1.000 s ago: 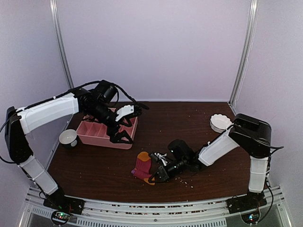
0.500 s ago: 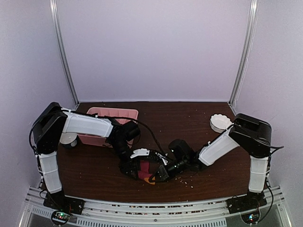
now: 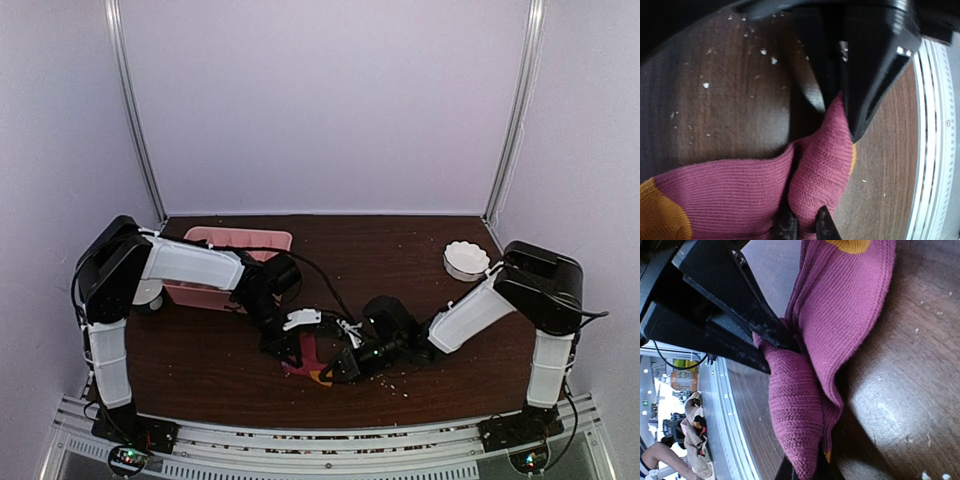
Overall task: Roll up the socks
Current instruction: Roll the sock.
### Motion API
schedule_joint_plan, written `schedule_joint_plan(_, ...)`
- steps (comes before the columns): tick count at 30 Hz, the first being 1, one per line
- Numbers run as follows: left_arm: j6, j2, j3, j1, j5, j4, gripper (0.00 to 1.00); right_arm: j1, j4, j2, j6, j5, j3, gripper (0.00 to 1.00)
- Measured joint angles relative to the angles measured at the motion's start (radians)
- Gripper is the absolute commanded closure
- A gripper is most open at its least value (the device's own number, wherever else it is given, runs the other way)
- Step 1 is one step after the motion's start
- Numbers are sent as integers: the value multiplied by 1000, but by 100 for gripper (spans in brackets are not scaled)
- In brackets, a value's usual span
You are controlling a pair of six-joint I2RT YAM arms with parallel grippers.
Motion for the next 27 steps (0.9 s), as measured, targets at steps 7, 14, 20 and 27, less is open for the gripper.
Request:
schedule_joint_plan(7,27,19,45,-4,-24,-15,100,24,-56,-85,-48,154,-34,33)
schedule_joint_plan(14,42,60,99,-6,-30,-55,100,38,-68,-274,-148,425,-163,0)
schedule_joint_plan(20,101,83,147,-6,-15,-103,100,139,-141,-529,-168,800,-385,1)
schedule_joint_plan(27,192,84,147,-4,35,-141,100,240,-75,-637,-306,1045,-454,0)
